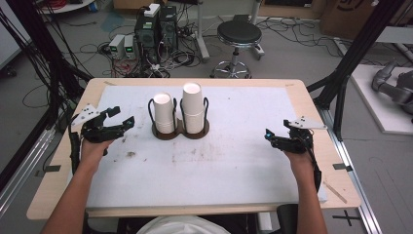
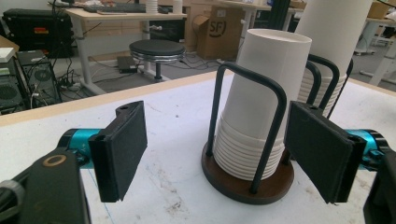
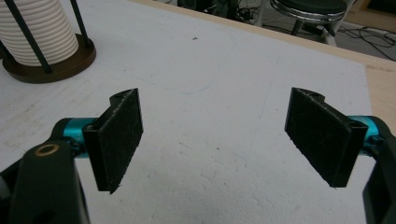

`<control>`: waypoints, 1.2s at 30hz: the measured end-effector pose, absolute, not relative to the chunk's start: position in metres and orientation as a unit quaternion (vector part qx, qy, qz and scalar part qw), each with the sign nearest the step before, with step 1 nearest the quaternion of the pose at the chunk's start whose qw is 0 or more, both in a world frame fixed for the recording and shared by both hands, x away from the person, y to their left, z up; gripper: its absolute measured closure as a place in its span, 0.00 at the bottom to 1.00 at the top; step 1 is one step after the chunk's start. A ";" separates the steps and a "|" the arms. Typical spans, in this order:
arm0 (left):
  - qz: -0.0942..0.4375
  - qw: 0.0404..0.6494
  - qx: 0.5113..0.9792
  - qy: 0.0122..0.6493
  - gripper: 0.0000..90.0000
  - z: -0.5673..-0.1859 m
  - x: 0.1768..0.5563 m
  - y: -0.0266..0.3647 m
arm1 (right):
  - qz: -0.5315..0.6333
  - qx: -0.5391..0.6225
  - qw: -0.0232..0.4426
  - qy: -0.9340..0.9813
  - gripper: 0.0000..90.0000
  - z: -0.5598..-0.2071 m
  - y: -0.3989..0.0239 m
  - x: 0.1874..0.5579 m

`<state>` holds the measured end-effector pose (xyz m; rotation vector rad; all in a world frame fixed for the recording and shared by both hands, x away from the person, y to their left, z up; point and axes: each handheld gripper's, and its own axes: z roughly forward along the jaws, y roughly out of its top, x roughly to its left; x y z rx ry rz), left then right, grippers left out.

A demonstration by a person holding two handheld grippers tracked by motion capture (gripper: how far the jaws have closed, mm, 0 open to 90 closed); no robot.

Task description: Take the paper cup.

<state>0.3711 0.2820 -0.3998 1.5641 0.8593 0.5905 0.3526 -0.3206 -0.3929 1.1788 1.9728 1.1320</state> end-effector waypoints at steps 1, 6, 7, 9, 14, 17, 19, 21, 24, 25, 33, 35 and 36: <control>0.254 0.589 0.673 0.369 0.24 -0.400 0.371 0.282 | 0.425 0.440 0.285 0.738 0.22 -0.393 -0.321 0.353; 0.250 0.590 0.671 0.373 0.24 -0.402 0.375 0.281 | 0.431 0.439 0.288 0.734 0.22 -0.392 -0.323 0.352; 0.250 0.590 0.671 0.373 0.24 -0.402 0.375 0.281 | 0.433 0.441 0.287 0.732 0.22 -0.392 -0.324 0.352; 0.250 0.589 0.671 0.374 0.24 -0.402 0.375 0.281 | 0.435 0.442 0.287 0.730 0.22 -0.392 -0.324 0.351; 0.249 0.594 0.669 0.371 0.24 -0.400 0.373 0.280 | 0.442 0.419 0.285 0.741 0.22 -0.392 -0.316 0.350; 0.250 0.592 0.672 0.368 0.24 -0.398 0.370 0.280 | 0.438 0.402 0.281 0.753 0.31 -0.393 -0.308 0.351; 0.251 0.594 0.671 0.367 0.24 -0.398 0.367 0.280 | 0.438 0.394 0.287 0.755 0.32 -0.392 -0.303 0.350; 0.251 0.593 0.670 0.369 0.24 -0.398 0.366 0.280 | 0.445 0.389 0.293 0.751 0.36 -0.389 -0.299 0.347; 0.252 0.591 0.671 0.370 0.24 -0.398 0.365 0.281 | 0.464 0.382 0.296 0.743 0.46 -0.386 -0.295 0.346; 0.252 0.591 0.671 0.370 0.24 -0.398 0.365 0.281 | 0.464 0.380 0.290 0.746 0.54 -0.385 -0.293 0.346; 0.249 0.587 0.672 0.377 0.24 -0.400 0.365 0.283 | 0.479 0.357 0.329 0.732 0.87 -0.374 -0.274 0.345; 0.250 0.589 0.670 0.377 0.24 -0.400 0.365 0.283 | 0.486 0.350 0.338 0.726 0.94 -0.370 -0.269 0.344; 0.250 0.589 0.670 0.377 0.24 -0.400 0.365 0.283 | 0.492 0.349 0.338 0.723 0.97 -0.368 -0.265 0.342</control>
